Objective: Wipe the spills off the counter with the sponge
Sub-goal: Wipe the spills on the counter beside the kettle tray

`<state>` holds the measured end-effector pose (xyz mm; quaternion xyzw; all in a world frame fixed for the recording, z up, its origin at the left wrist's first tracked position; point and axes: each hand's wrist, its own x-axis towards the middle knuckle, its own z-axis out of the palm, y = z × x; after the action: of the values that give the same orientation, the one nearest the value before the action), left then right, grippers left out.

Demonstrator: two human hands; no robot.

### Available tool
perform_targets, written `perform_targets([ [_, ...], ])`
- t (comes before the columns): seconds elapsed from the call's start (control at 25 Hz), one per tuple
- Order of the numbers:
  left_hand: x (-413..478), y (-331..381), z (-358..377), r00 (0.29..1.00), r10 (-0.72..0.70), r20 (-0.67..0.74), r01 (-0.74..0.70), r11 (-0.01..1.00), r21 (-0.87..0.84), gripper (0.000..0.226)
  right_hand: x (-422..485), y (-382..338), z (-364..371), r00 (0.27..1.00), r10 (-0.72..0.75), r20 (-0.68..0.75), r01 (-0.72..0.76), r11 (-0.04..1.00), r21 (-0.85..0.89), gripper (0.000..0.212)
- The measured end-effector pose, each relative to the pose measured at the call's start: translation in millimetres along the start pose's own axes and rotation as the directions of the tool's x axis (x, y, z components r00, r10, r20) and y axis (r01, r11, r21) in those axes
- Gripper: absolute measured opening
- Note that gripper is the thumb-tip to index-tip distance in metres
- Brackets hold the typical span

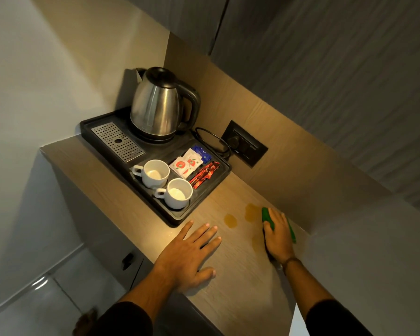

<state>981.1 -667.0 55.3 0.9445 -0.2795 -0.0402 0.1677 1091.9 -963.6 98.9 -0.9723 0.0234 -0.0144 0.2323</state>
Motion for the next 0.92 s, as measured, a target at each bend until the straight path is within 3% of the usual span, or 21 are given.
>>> perform_targets([
  [0.08, 0, 0, 0, 1.0, -0.002, 0.005, 0.002, 1.0, 0.002, 0.079, 13, -28, 14, 1.0, -0.009, 0.027, 0.009, 1.0, -0.01, 0.052],
  [0.2, -1, 1, -2, 1.0, -0.002, 0.011, 0.002, 1.0, -0.006, 0.078, -15, -15, 26, 0.97, -0.229, 0.076, 0.23, 0.973, -0.002, 0.052],
  [0.24, -2, 1, -2, 1.0, -0.002, 0.01, 0.002, 1.0, -0.007, 0.078, -22, -2, 20, 0.967, -0.244, 0.071, 0.244, 0.97, 0.012, 0.052],
  [0.4, -1, 2, -4, 1.0, -0.003, 0.012, 0.002, 1.0, 0.013, 0.079, 19, -33, 20, 0.999, -0.05, 0.014, 0.05, 0.998, 0.027, 0.05],
  [0.6, -2, 2, -3, 1.0, 0.001, 0.004, -0.001, 1.0, 0.003, 0.079, -23, -5, 24, 0.931, -0.346, 0.12, 0.345, 0.938, 0.025, 0.054],
  [0.76, -1, 2, -5, 1.0, 0.005, 0.013, -0.006, 1.0, 0.012, 0.078, 12, -42, 25, 0.984, -0.161, 0.072, 0.159, 0.987, 0.031, 0.05],
  [0.92, -2, 2, -5, 1.0, 0.004, 0.014, -0.005, 1.0, 0.012, 0.079, -34, -28, 37, 0.898, -0.413, 0.149, 0.409, 0.911, 0.058, 0.052],
])
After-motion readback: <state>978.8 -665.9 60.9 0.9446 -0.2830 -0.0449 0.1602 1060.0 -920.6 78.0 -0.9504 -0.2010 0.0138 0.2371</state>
